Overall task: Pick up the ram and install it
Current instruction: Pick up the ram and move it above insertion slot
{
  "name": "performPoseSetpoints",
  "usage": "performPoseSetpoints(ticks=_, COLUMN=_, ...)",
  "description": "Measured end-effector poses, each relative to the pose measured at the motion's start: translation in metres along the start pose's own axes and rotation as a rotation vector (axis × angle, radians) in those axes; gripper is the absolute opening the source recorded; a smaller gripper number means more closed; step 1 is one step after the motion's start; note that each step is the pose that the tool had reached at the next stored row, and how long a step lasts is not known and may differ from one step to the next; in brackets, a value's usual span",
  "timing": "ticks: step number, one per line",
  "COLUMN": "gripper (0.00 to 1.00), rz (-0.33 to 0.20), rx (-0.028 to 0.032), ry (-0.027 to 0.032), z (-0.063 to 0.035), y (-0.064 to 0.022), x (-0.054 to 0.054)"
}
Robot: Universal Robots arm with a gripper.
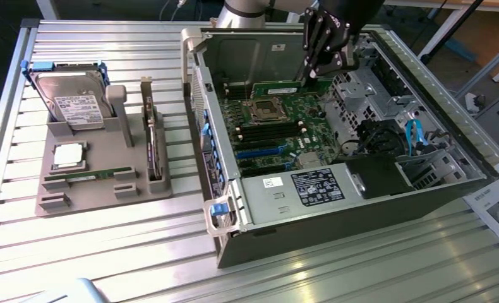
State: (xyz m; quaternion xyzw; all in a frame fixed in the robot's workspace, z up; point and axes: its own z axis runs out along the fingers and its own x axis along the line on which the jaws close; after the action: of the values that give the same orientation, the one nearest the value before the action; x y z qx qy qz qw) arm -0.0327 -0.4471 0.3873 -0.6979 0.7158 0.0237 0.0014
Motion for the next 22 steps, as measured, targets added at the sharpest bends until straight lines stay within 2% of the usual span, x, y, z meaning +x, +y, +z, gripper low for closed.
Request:
performPoseSetpoints(ticks=10, gripper=0.12, rz=0.011, rx=0.0003, ry=-0.0001, z=0.0029, y=-0.0002, x=-0.0005)
performPoseSetpoints(ticks=12, gripper=0.12, rz=0.011, rx=-0.003, ry=-0.0002, z=0.0029, y=-0.0011, x=-0.0005)
performPoseSetpoints(ticks=13, gripper=0.12, rz=0.011, rx=-0.0072, ry=0.0, z=0.0029, y=-0.0021, x=-0.0006)
performPoseSetpoints(ticks=14, gripper=0.12, rz=0.011, rx=-0.0126, ry=0.0002, z=0.0028, y=-0.0034, x=-0.0006)
performPoseSetpoints(ticks=15, gripper=0.12, rz=0.012, rx=-0.0209, ry=0.0005, z=0.0027, y=-0.0052, x=-0.0006)
performPoseSetpoints(ticks=18, gripper=0.12, rz=0.012, rx=-0.0211, ry=0.0005, z=0.003, y=-0.0053, x=-0.0007)
performPoseSetpoints(ticks=22, gripper=0.12, rz=0.012, rx=-0.0212, ry=0.0006, z=0.0087, y=-0.0055, x=-0.0012)
